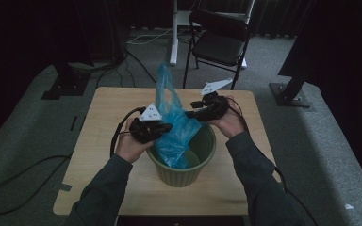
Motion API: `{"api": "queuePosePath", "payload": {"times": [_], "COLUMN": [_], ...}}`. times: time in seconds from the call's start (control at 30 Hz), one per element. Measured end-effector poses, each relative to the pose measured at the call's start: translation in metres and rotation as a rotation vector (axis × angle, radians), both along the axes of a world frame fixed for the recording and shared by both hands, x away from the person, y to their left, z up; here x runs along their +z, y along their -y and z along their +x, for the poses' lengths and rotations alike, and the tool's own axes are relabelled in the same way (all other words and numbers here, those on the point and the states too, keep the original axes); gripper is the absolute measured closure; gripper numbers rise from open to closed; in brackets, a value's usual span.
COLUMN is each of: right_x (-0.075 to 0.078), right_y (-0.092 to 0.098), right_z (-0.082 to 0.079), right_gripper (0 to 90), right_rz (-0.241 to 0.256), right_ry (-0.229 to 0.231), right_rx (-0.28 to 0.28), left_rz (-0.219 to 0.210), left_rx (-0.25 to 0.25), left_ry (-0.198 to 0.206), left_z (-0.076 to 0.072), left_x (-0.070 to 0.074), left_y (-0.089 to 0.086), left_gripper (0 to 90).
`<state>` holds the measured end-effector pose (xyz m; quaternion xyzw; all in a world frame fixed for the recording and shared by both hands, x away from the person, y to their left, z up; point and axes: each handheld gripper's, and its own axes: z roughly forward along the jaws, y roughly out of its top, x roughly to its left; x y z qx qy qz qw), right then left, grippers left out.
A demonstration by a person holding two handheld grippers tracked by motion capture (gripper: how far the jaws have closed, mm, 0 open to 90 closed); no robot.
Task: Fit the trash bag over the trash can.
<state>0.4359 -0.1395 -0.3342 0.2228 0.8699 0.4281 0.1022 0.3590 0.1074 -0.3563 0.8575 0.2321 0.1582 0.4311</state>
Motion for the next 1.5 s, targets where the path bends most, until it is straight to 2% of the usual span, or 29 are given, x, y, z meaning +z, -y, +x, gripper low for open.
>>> {"api": "queuePosePath", "payload": {"times": [0.13, 0.23, 0.33, 0.43, 0.5, 0.6, 0.7, 0.9, 0.93, 0.97, 1.07, 1.13, 1.2, 1.3, 1.43, 1.5], "right_x": [-0.004, -0.006, -0.006, -0.006, -0.005, -0.006, -0.007, 0.0, 0.002, 0.003, 0.005, 0.006, 0.007, 0.01, 0.014, 0.014], "right_y": [-0.004, -0.006, -0.004, -0.002, -0.001, -0.001, -0.001, 0.003, 0.004, 0.005, 0.005, 0.006, 0.009, 0.017, 0.028, 0.03], "right_z": [0.005, 0.002, -0.006, -0.015, -0.02, -0.029, -0.037, -0.048, -0.049, -0.05, -0.054, -0.056, -0.057, -0.056, -0.047, -0.042], "right_gripper": [53.9, 75.9, 87.4, 89.4, 89.4, 89.4, 89.4, 89.4, 89.4, 89.5, 89.3, 84.2, 76.9, 72.5, 69.2, 67.3], "right_rz": [0.022, 0.014, 0.01, 0.007, 0.011, 0.019, 0.023, 0.045, 0.05, 0.056, 0.058, 0.05, 0.06, 0.088, 0.127, 0.121], "right_ry": [-0.037, -0.042, -0.029, -0.015, -0.023, -0.012, -0.001, 0.026, 0.027, 0.026, 0.029, 0.03, 0.034, 0.037, 0.035, 0.036], "right_rx": [0.059, 0.098, 0.105, 0.102, 0.113, 0.135, 0.15, 0.16, 0.164, 0.168, 0.182, 0.184, 0.184, 0.156, 0.074, 0.029], "left_rz": [0.002, 0.005, -0.004, -0.027, -0.039, -0.044, -0.024, 0.009, 0.015, 0.021, 0.033, 0.05, 0.046, 0.037, 0.03, 0.023], "left_rx": [-0.01, -0.008, 0.002, 0.017, 0.033, 0.05, 0.063, 0.072, 0.073, 0.076, 0.056, 0.046, 0.04, 0.037, 0.035, 0.036], "left_ry": [0.002, 0.003, 0.002, 0.009, 0.026, 0.056, 0.071, 0.078, 0.081, 0.085, 0.086, 0.104, 0.115, 0.128, 0.132, 0.132], "left_z": [-0.002, -0.003, -0.003, -0.002, -0.001, 0.0, 0.003, 0.004, 0.004, 0.004, 0.003, -0.001, -0.004, -0.008, -0.011, -0.014], "left_x": [0.0, 0.0, 0.0, 0.003, 0.006, 0.011, 0.013, 0.008, 0.008, 0.008, 0.008, 0.008, 0.008, 0.011, 0.011, 0.011], "left_y": [0.001, -0.001, -0.005, -0.007, -0.007, -0.004, 0.001, 0.011, 0.012, 0.013, 0.015, 0.015, 0.014, 0.01, 0.006, 0.005], "left_gripper": [88.7, 87.1, 82.4, 72.4, 64.7, 57.8, 54.1, 53.2, 53.7, 58.2, 79.7, 87.2, 89.2, 89.3, 89.3, 89.3]}}
